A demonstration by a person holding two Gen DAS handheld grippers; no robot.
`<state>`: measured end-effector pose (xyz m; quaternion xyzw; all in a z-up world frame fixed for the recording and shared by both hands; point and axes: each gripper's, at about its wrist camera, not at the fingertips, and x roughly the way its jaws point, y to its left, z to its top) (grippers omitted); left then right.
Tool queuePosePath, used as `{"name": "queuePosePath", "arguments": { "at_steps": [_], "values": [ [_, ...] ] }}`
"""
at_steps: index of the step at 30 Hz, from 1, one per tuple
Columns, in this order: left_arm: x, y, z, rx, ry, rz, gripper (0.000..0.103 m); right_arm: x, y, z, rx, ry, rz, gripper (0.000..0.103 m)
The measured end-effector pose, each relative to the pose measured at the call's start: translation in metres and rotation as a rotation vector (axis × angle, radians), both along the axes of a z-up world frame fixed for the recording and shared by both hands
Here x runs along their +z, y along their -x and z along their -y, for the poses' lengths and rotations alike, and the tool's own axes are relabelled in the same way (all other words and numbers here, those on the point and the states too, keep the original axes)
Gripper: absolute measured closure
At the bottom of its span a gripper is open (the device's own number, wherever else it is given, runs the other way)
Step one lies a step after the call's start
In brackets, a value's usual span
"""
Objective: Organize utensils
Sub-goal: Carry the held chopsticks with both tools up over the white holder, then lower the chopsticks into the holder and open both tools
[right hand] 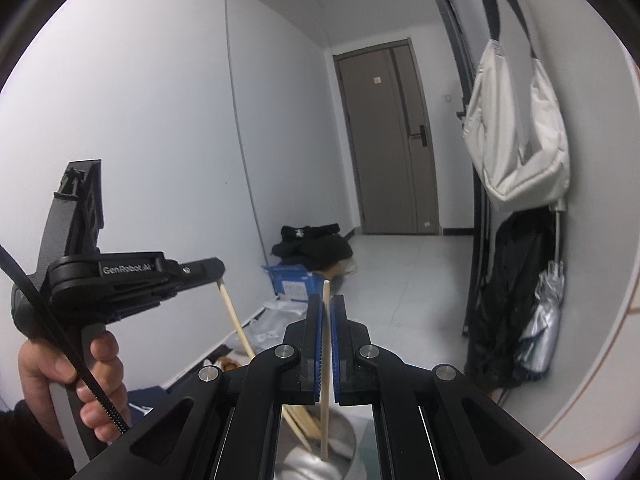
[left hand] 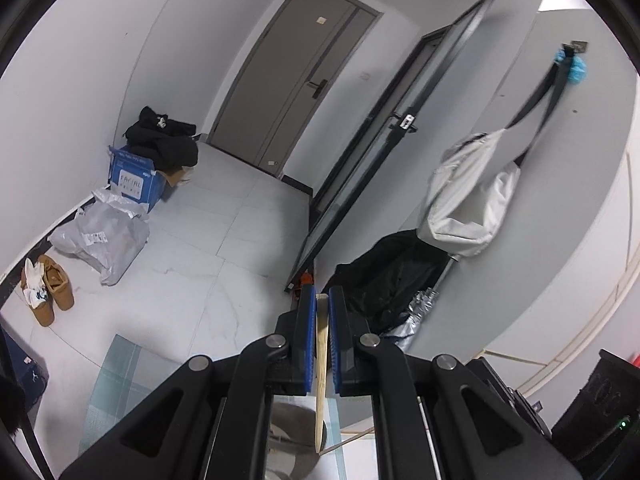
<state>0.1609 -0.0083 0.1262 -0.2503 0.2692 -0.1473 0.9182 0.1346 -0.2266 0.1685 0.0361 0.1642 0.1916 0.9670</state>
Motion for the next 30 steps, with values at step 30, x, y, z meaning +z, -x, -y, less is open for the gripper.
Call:
{"name": "queuePosePath", "arguments": {
  "at_steps": [30],
  "values": [
    [-0.066, -0.033, 0.033, -0.197, -0.139, -0.125, 0.1, -0.083, -0.036, -0.02, 0.067, 0.205, -0.069, 0.1]
  ]
}}
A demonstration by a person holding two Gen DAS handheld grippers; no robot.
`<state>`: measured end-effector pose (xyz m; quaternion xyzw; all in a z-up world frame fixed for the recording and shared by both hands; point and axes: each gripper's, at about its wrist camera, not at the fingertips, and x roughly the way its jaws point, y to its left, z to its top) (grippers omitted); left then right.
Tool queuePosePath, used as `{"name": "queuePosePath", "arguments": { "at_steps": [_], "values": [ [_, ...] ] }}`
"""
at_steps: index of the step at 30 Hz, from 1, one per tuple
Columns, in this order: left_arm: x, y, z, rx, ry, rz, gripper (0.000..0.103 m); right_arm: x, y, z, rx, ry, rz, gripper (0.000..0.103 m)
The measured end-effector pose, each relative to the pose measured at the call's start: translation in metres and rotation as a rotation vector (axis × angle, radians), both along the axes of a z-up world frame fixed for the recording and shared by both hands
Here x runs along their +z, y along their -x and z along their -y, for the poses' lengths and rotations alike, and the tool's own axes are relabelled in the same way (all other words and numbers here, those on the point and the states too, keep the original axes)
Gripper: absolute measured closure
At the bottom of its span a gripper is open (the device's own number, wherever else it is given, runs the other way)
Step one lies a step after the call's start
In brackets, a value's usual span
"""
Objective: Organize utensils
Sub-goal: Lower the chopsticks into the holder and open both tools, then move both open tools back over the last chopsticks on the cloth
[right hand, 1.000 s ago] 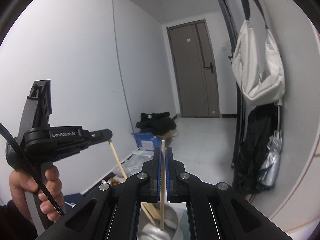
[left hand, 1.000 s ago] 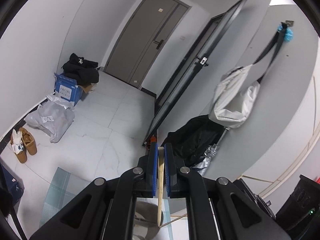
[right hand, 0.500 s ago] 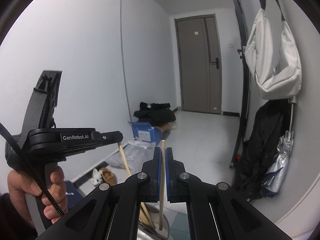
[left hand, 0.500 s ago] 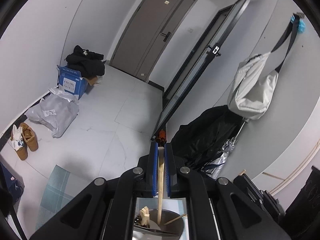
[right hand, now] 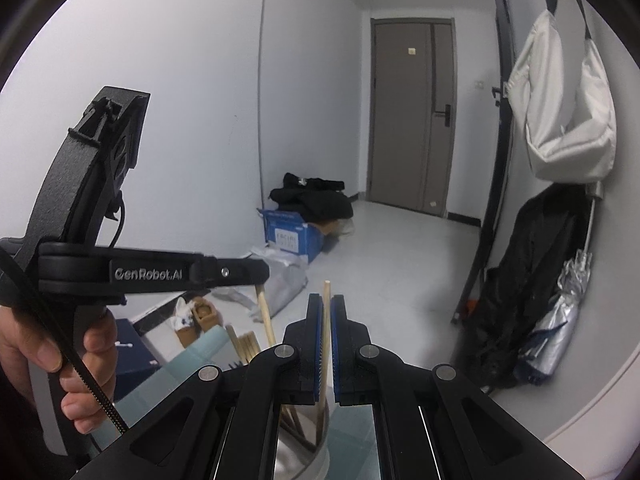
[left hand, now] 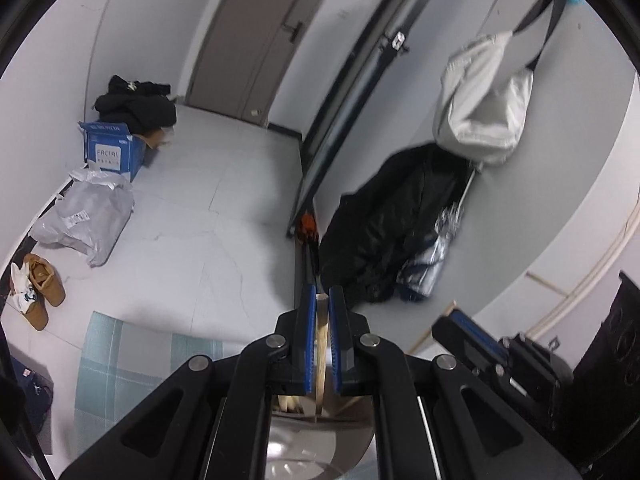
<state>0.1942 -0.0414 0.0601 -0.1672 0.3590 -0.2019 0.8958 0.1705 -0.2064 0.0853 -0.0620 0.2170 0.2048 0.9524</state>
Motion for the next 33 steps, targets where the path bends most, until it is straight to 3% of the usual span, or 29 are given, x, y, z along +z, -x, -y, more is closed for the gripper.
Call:
{"name": "queuePosePath", "arguments": {
  "at_steps": [9, 10, 12, 15, 18, 21, 24, 33],
  "values": [
    [-0.005, 0.002, 0.004, -0.087, -0.03, -0.097, 0.097, -0.024, -0.007, 0.0, 0.029, -0.009, -0.068, 0.1],
    [-0.004, 0.004, 0.003, -0.083, -0.04, -0.096, 0.094, -0.026, -0.008, -0.001, 0.029, -0.008, -0.071, 0.099],
    [0.001, 0.008, 0.001, -0.067, -0.055, -0.089, 0.071, -0.028, -0.007, -0.001, 0.033, -0.017, -0.087, 0.099],
    [0.006, 0.016, -0.012, 0.002, -0.049, -0.053, 0.046, -0.03, -0.002, 0.001, 0.022, -0.043, -0.096, 0.094],
    [0.011, 0.023, -0.023, 0.075, -0.073, -0.043, 0.038, -0.027, 0.006, 0.005, 0.006, -0.066, -0.09, 0.079],
    [0.016, 0.03, -0.03, 0.121, -0.114, -0.023, 0.034, -0.023, 0.017, 0.007, -0.006, -0.072, -0.084, 0.076],
    [0.022, 0.04, -0.036, 0.179, -0.156, 0.007, 0.024, -0.018, 0.029, 0.009, -0.023, -0.085, -0.075, 0.068],
    [0.036, 0.082, -0.043, 0.266, -0.226, 0.117, 0.007, -0.001, 0.07, 0.004, -0.059, -0.163, -0.037, 0.047]
  ]
}}
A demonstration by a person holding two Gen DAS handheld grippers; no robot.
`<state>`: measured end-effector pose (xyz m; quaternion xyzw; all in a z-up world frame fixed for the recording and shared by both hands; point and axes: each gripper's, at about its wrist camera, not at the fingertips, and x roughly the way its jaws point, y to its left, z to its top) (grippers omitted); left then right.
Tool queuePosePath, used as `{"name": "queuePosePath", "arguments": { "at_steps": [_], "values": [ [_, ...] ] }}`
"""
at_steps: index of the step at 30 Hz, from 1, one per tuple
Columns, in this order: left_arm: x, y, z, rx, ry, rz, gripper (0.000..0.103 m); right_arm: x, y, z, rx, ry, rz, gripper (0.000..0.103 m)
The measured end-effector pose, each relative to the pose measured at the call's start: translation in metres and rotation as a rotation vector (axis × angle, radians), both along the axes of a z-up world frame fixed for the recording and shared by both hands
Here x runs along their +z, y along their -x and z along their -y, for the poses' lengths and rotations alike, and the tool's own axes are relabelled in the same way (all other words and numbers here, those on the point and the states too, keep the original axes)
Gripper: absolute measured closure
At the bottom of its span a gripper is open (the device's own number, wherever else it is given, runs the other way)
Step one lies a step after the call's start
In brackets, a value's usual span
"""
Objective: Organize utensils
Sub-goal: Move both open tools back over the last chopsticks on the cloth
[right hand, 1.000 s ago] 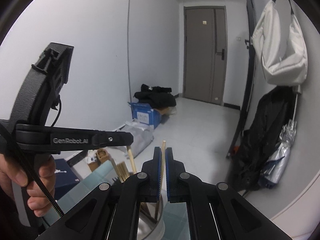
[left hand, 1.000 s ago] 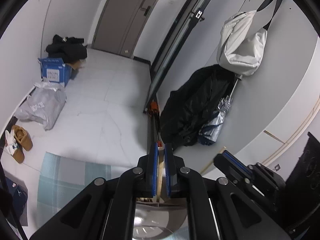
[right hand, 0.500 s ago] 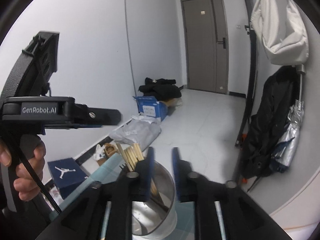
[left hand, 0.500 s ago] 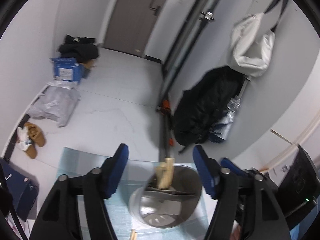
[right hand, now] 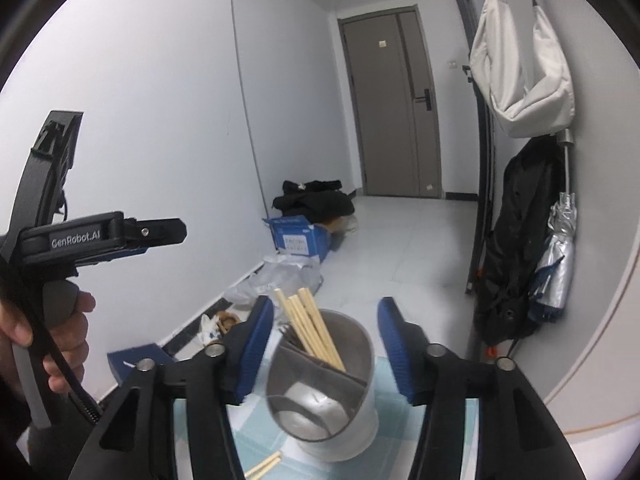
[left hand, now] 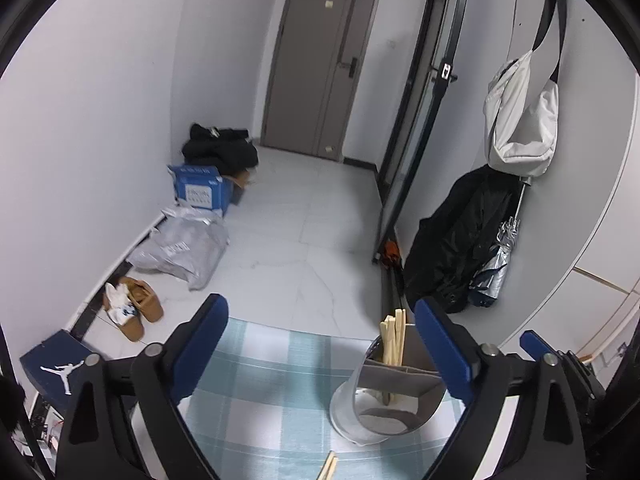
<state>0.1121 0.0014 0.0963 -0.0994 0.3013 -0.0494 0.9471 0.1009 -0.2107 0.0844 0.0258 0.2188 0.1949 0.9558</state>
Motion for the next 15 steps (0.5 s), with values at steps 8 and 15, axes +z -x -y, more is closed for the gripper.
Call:
{"name": "queuePosePath", "arguments": {
  "at_steps": [8, 15],
  "values": [
    [-0.009, 0.033, -0.007, 0.043, -0.043, 0.053, 0.001, -0.006, 0.034, -0.01, -0.02, -0.017, 0.018, 0.028],
    [-0.027, 0.056, -0.007, 0.028, -0.061, 0.054, 0.001, -0.024, 0.056, -0.018, -0.025, -0.012, -0.01, 0.023]
  ]
}}
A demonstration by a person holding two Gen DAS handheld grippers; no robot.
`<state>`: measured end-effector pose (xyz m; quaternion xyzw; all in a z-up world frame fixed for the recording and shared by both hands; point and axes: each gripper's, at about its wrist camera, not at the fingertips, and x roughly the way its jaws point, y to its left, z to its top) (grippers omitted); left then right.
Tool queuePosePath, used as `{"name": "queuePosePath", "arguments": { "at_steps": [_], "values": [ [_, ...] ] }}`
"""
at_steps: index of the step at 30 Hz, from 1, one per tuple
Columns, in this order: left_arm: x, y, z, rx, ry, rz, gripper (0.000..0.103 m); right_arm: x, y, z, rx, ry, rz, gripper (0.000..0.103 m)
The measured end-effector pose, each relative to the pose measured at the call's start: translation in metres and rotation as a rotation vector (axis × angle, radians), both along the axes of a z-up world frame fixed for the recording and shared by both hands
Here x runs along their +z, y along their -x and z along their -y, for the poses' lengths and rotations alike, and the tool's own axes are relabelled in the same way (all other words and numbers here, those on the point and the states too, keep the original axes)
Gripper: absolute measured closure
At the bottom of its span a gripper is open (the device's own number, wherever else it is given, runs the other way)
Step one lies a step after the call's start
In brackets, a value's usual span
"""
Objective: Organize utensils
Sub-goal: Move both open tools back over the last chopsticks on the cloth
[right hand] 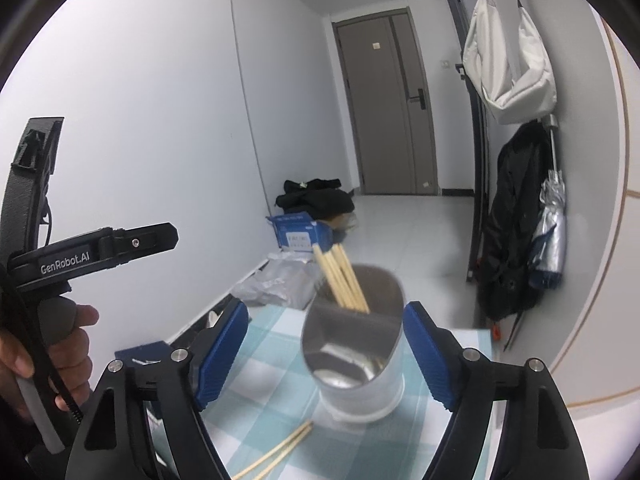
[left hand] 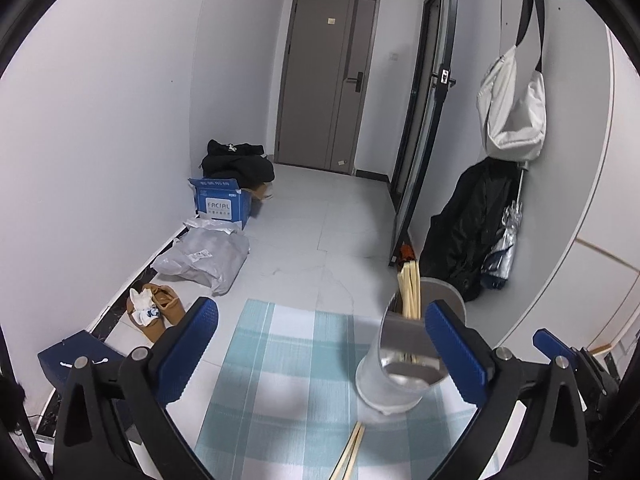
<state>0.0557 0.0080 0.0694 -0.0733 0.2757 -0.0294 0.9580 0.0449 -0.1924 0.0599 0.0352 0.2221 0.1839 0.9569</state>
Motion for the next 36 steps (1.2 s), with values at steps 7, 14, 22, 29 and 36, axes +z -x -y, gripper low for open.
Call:
{"name": "queuePosePath", "arguments": {
  "at_steps": [7, 14, 22, 29, 36],
  "values": [
    [-0.024, 0.016, -0.007, 0.009, 0.009, -0.001, 0.001, -0.025, 0.014, -0.004, -0.019, 0.013, -0.053, 0.02],
    [-0.067, 0.022, -0.025, 0.042, 0.036, -0.054, 0.001, -0.057, 0.011, -0.008, -0.068, 0.025, -0.175, 0.019],
    [-0.093, 0.018, -0.037, 0.038, 0.103, -0.176, 0.001, -0.107, 0.005, -0.02, -0.091, 0.053, -0.355, 0.019],
    [-0.105, 0.01, -0.051, 0.056, 0.145, -0.252, 0.001, -0.156, -0.007, -0.043, -0.054, 0.096, -0.544, 0.026],
    [-0.112, 0.001, -0.069, 0.12, 0.145, -0.308, 0.001, -0.181, -0.016, -0.073, 0.011, 0.132, -0.642, 0.048]
  ]
}}
